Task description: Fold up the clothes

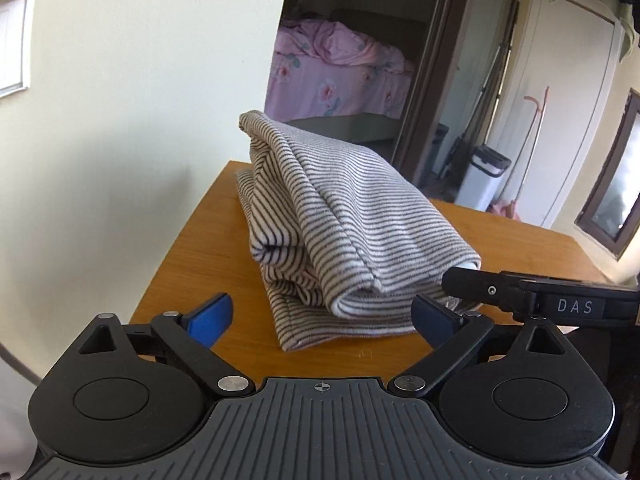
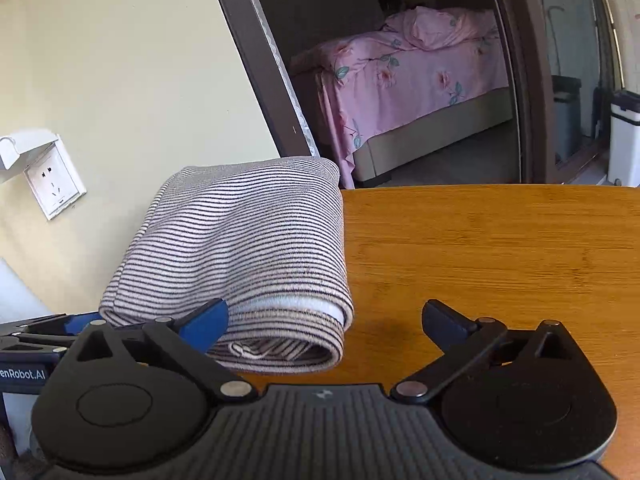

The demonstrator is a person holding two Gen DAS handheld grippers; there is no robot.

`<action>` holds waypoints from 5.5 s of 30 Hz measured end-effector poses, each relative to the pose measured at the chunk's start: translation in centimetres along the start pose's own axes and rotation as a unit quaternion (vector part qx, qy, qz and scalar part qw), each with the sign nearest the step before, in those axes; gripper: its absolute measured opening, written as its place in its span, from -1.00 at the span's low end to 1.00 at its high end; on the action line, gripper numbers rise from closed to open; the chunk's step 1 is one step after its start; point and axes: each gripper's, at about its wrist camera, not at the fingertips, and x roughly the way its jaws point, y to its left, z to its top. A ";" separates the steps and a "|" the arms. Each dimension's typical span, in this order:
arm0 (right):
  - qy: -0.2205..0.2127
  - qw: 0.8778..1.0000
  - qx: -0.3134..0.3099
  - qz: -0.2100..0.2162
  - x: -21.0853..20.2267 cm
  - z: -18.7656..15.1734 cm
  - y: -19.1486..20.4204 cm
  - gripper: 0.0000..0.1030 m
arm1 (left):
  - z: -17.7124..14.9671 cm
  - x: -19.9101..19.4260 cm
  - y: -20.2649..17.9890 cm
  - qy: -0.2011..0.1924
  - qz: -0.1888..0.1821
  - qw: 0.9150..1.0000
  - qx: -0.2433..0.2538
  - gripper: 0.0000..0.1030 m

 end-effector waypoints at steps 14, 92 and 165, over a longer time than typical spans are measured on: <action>0.017 0.990 -0.075 -0.121 -3.2 -3.3 2.0 1.00 | -3.4 -0.7 -5.1 0.016 0.130 0.991 -0.009 1.00; 0.019 0.991 -0.050 -0.122 -2.3 -3.0 1.7 1.00 | -3.4 -0.5 -5.6 0.025 0.138 0.990 -0.014 1.00; 0.018 0.991 -0.049 -0.123 -2.1 -3.1 1.8 1.00 | -3.4 -0.5 -5.5 0.025 0.135 0.991 -0.010 1.00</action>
